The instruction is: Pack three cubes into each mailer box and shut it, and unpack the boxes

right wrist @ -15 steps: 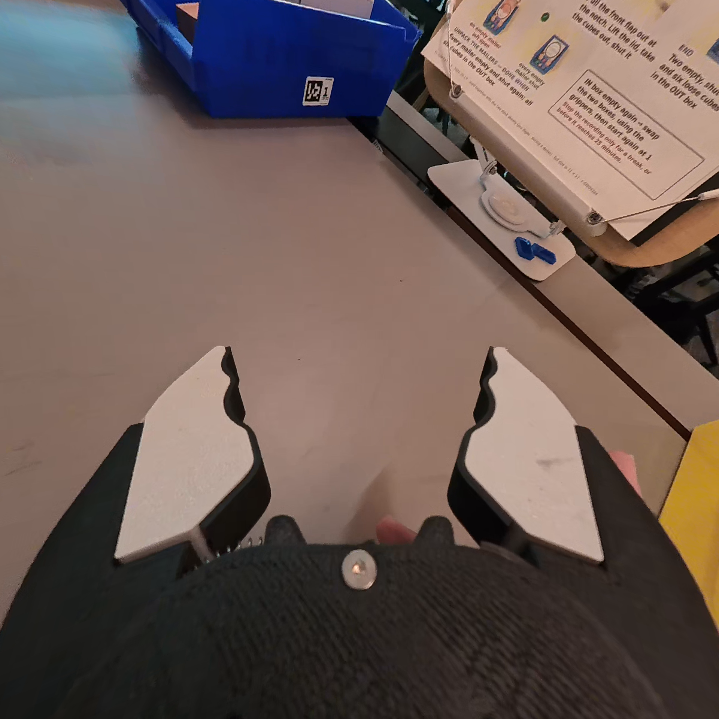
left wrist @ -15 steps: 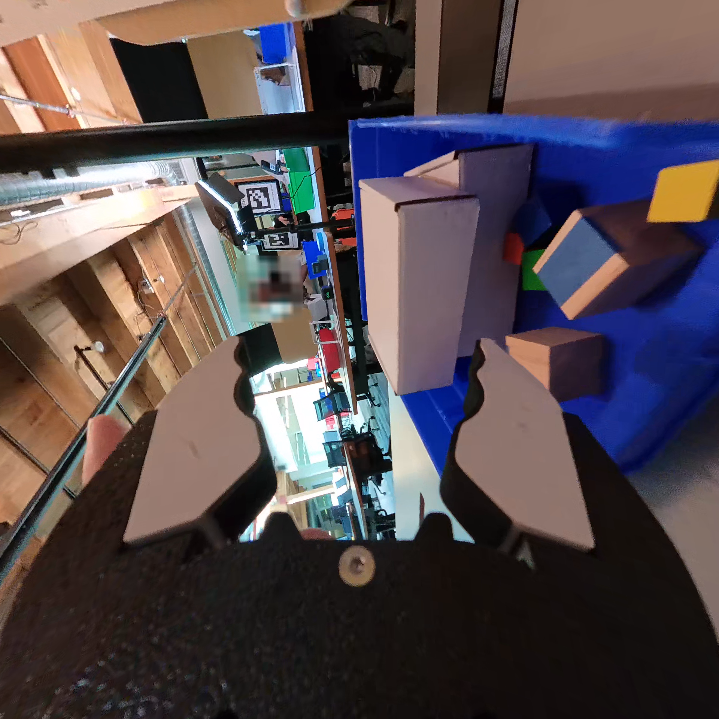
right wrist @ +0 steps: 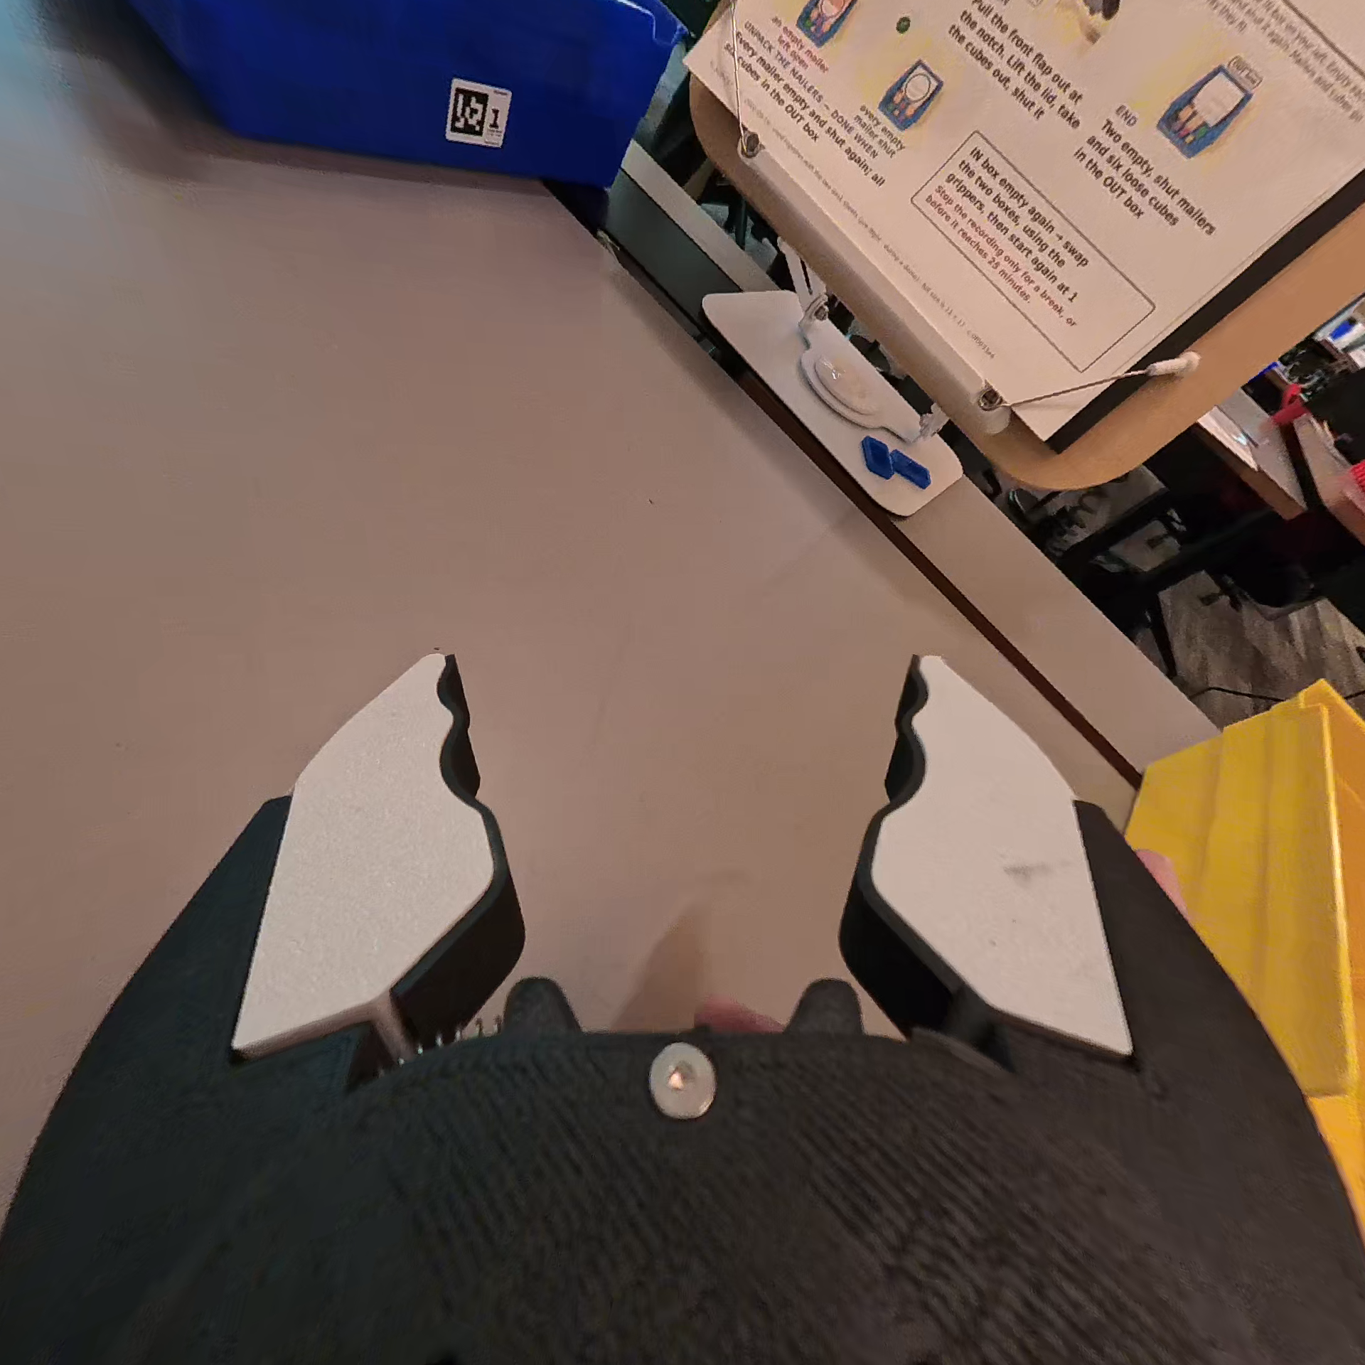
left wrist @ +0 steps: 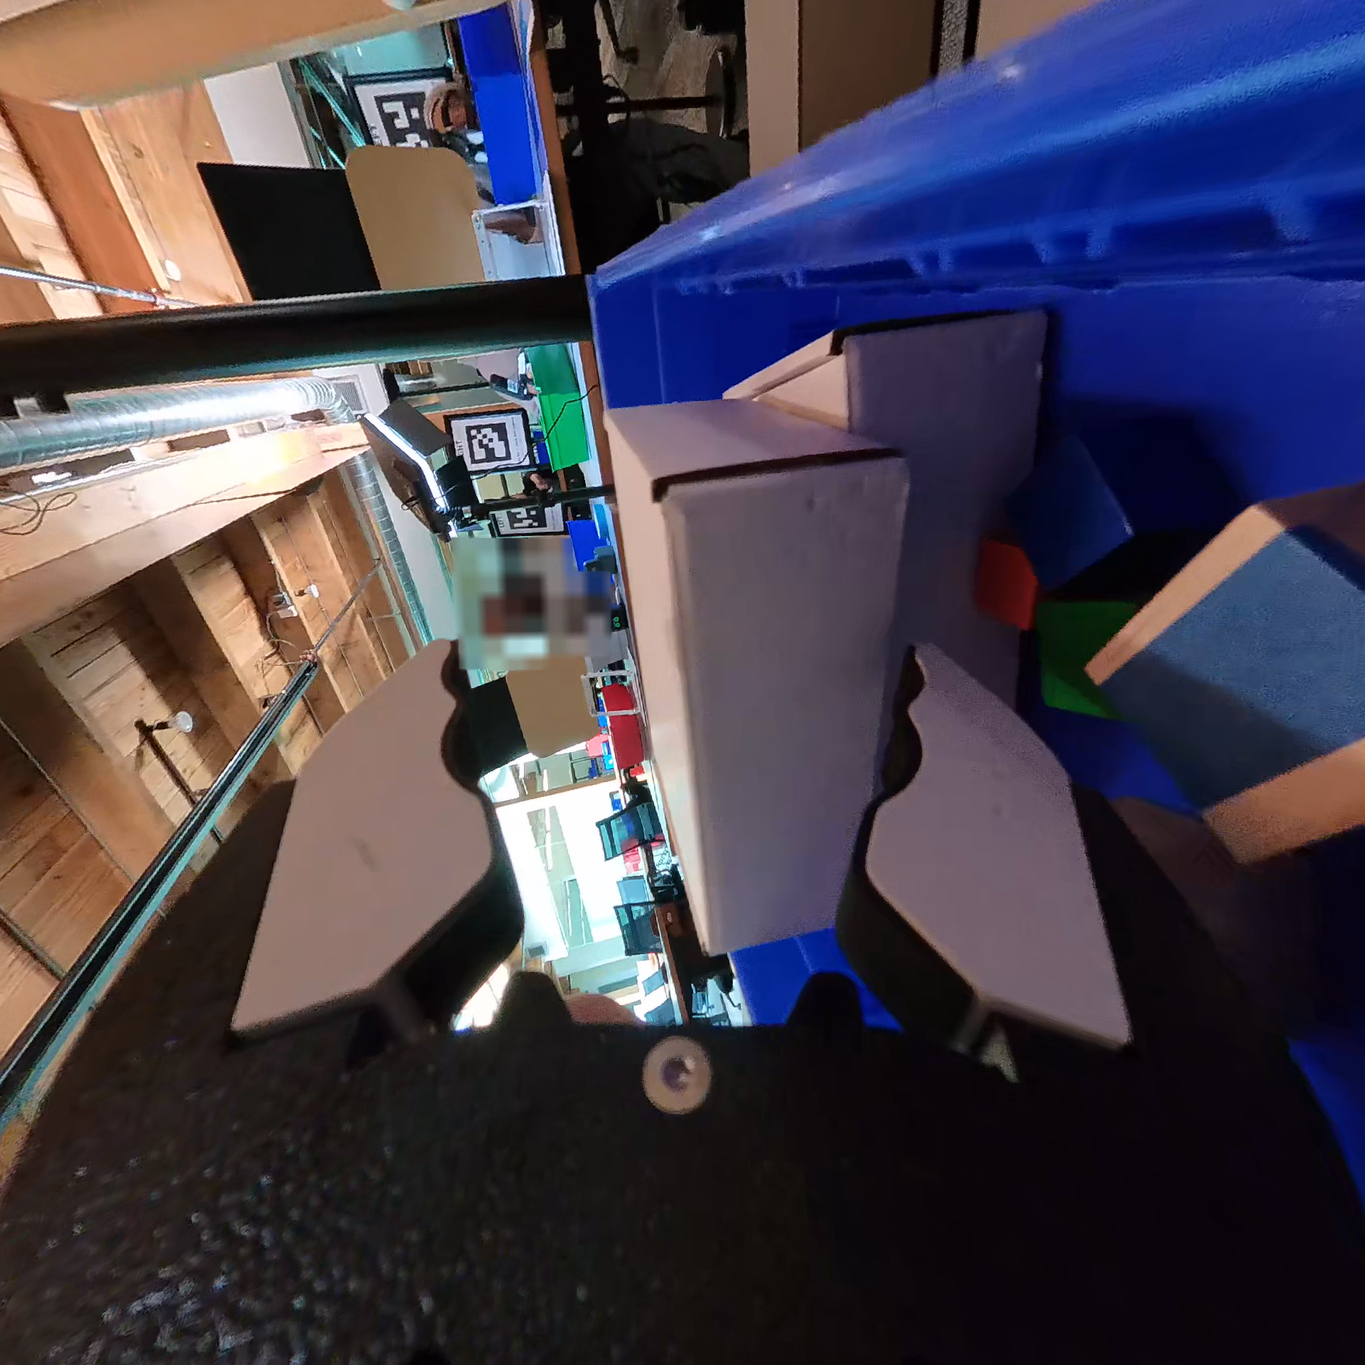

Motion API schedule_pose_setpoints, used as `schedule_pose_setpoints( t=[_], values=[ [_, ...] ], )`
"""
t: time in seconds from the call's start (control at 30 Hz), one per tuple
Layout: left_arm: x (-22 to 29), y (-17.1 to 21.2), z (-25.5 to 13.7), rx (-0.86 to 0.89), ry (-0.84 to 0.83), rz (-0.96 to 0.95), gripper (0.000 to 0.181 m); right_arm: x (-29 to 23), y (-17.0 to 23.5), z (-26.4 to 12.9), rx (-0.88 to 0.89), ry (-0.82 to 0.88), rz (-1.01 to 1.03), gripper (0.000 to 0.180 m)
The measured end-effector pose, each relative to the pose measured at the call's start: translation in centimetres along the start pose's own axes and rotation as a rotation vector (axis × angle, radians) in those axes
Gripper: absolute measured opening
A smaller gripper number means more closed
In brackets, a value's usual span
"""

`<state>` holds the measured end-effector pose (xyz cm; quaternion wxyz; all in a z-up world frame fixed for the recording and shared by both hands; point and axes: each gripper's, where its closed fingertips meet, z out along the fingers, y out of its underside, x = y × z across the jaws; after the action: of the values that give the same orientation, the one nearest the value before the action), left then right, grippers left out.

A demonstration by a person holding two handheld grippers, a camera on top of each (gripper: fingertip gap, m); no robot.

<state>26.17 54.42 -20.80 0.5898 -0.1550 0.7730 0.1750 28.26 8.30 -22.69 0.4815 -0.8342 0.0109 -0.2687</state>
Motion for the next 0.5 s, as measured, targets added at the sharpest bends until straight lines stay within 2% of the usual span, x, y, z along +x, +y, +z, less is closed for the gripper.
schedule_pose_setpoints(
  t=[0.23, 0.33, 0.43, 0.5],
  values=[
    [1.0, 0.5, 1.3, -0.007, 0.022, -0.047, 0.104, -0.3, 0.8, 0.8, -0.025, -0.027, 0.009, 0.108],
    [0.8, 0.8, 1.7, -0.002, 0.014, -0.045, 0.094, -0.7, 1.1, 1.0, -0.031, -0.040, 0.009, 0.106],
    [0.9, 0.8, 1.6, -0.003, 0.004, -0.072, 0.065, -0.9, 1.4, 1.2, -0.043, -0.046, -0.002, 0.104],
    [1.1, 1.0, 1.5, -0.015, 0.009, -0.081, 0.059, -0.9, 1.6, 1.2, -0.049, -0.046, -0.001, 0.104]
  ],
)
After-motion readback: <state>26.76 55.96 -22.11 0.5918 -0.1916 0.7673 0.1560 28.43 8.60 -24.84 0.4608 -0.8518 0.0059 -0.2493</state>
